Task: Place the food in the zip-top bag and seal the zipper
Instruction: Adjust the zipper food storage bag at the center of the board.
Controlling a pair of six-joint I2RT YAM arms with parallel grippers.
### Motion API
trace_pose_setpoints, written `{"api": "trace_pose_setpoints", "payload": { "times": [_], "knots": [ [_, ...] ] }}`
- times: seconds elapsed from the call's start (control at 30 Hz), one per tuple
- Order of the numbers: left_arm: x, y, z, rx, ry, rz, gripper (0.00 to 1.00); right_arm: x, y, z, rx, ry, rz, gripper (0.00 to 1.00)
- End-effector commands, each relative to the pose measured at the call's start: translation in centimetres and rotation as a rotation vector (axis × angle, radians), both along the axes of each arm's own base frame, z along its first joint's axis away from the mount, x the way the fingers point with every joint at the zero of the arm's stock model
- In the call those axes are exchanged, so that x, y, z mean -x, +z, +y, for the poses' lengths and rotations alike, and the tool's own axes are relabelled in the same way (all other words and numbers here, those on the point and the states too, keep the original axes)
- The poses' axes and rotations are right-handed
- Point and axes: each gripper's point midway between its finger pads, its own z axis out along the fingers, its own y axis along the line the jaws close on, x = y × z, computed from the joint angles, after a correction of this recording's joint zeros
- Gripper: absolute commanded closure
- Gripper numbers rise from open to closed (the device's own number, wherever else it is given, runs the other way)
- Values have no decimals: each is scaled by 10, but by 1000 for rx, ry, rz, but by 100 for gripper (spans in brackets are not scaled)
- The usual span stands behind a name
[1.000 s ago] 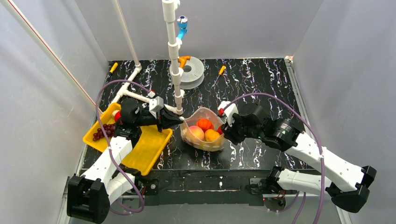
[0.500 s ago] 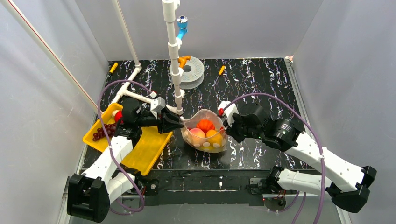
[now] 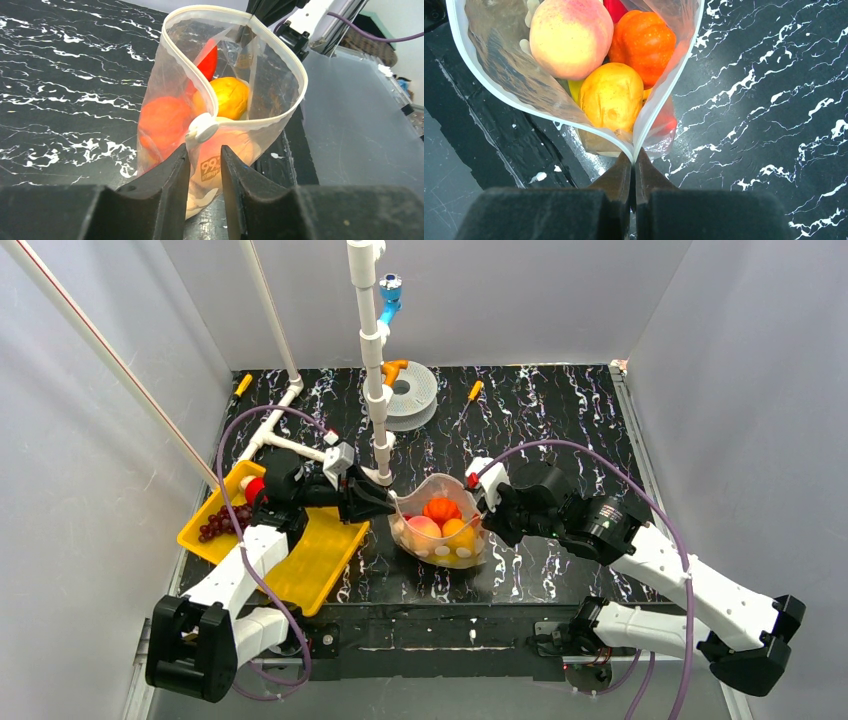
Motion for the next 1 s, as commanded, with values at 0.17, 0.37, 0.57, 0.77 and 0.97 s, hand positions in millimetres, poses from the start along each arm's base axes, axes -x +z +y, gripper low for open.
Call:
{"api": "trace_pose_setpoints", "payload": {
  "times": [0.17, 0.37, 0.57, 0.77, 0.97],
  "knots": [
    [9, -1, -12, 9, -87, 20, 69, -3, 16, 13, -77, 12, -27, 99],
    [9, -4, -10, -16, -78, 5, 100, -8, 13, 7, -50, -20, -39, 98],
    [6, -5, -6, -36, -23, -20, 100, -20, 14, -13, -1, -131, -79, 66],
    [5, -2, -6, -37, -28, 0, 100, -20, 47, -10, 11, -127, -102, 40],
    [5, 4, -6, -42, -26, 16, 100, -13, 87, 43, -53, 34, -140, 31]
  ]
}}
